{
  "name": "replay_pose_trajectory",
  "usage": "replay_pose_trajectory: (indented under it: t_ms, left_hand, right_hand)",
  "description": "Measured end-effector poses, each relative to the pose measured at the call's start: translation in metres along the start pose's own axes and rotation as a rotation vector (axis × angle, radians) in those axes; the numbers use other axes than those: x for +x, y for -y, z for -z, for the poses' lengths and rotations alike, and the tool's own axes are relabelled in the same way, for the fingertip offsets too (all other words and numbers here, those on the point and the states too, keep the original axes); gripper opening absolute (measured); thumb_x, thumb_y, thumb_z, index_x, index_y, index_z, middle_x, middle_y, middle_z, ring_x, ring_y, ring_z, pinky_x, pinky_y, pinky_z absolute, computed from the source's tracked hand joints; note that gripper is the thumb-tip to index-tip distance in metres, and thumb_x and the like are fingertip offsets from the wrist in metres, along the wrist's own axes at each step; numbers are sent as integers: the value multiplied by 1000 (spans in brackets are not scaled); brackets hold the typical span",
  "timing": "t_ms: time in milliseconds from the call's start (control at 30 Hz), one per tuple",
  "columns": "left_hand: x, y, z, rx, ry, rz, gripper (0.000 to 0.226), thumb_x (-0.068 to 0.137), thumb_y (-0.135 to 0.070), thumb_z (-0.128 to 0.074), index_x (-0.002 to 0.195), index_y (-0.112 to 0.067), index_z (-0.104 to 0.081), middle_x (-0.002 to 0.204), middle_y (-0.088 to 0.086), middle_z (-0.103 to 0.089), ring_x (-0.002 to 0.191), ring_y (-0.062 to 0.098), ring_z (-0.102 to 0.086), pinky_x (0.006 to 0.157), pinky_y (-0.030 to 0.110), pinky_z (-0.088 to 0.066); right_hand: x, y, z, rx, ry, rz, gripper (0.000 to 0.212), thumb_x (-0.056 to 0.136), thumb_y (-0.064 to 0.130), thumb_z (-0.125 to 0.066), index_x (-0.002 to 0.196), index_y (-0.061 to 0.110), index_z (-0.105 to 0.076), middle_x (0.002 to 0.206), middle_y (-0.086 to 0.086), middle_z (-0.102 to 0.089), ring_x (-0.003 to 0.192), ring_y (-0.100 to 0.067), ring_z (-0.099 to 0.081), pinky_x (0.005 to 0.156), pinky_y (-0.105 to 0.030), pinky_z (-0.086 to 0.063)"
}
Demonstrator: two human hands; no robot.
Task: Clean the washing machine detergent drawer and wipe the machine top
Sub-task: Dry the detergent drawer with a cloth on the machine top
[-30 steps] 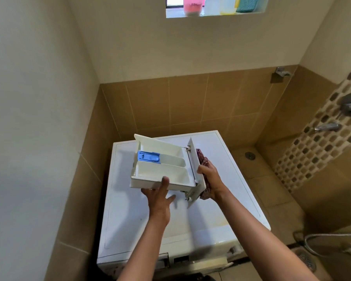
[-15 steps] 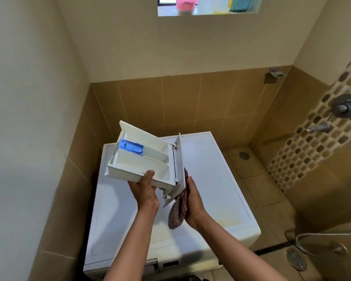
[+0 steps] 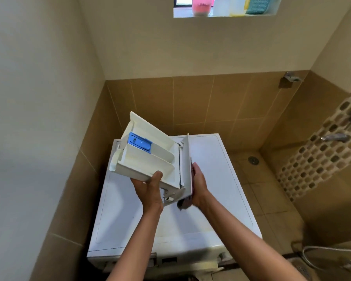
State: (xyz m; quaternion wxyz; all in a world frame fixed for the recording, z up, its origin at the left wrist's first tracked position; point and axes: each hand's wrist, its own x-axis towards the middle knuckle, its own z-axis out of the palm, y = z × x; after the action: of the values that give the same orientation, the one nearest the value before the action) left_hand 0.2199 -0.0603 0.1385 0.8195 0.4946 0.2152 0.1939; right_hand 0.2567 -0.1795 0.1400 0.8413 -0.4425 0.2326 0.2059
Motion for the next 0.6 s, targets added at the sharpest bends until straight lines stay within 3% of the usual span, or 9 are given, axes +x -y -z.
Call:
replay_pose_trajectory:
  t_ms: [100,133,200,233,300,367,433,500,600]
  left_hand:
    - [8,-6,1,84,-58,-71,75,48,-29,-74,118,-32,-49,113,-8,-64,103,9,-64,81,25,-53]
    - [11,-7,3,127,-65,-91,76,49,-29,-74,120,-31,-48,113,-8,-63,101,8,-64,77,20,-52]
    - [17,-10,7,201,-82,-115,79,54,-24,-74,128,-26,-46,116,-4,-62,99,3,-61,75,17,-50]
    - [19,-12,9,227,-90,-129,79,58,-23,-73,131,-24,-44,118,-2,-60,99,3,-60,75,16,-50]
    - [20,-14,13,283,-97,-170,77,61,-23,-71,132,-25,-43,119,-3,-59,99,3,-59,75,15,-49]
    - [19,-16,14,343,-91,-210,70,62,-26,-71,126,-32,-41,117,-5,-57,97,1,-58,75,13,-48]
    - [16,-17,11,363,-82,-232,66,64,-27,-70,122,-35,-40,114,-7,-56,96,0,-58,74,14,-49]
    - [13,-18,6,346,-85,-230,63,66,-28,-69,122,-35,-41,111,-7,-57,95,-1,-60,73,15,-51]
    - [11,-20,-2,345,-92,-254,65,66,-31,-69,127,-24,-46,110,-5,-60,91,-2,-63,69,12,-54]
  right_hand:
    - [-14,-30,8,-46,70,-155,44,95,41,-41,108,6,-64,98,-19,-68,84,-31,-65,81,-40,-53]
    - [-18,-33,14,-90,97,-199,45,96,41,-40,109,4,-64,100,-22,-66,86,-34,-64,79,-40,-54]
    - [-31,-26,24,-265,121,-213,46,98,42,-38,107,5,-63,97,-21,-66,83,-35,-66,59,-32,-57]
    - [-37,-19,30,-360,109,-155,44,99,42,-38,107,7,-63,96,-18,-68,81,-34,-67,52,-27,-54]
    - [-40,-3,37,-555,30,120,40,100,40,-36,107,15,-67,102,-9,-71,80,-27,-69,53,-24,-49]
    - [-33,16,35,-727,-78,497,34,100,39,-38,105,26,-69,109,0,-69,85,-13,-68,67,-23,-50]
    - [-17,33,28,-954,-70,788,30,99,38,-43,111,27,-68,115,5,-63,99,-4,-62,82,-22,-50]
    - [-2,41,17,-1307,29,826,35,98,42,-42,117,25,-67,126,5,-55,105,-10,-59,88,-30,-51]
    - [-1,31,-1,-1843,107,661,40,98,46,-35,113,25,-65,129,1,-54,106,-24,-60,83,-35,-49]
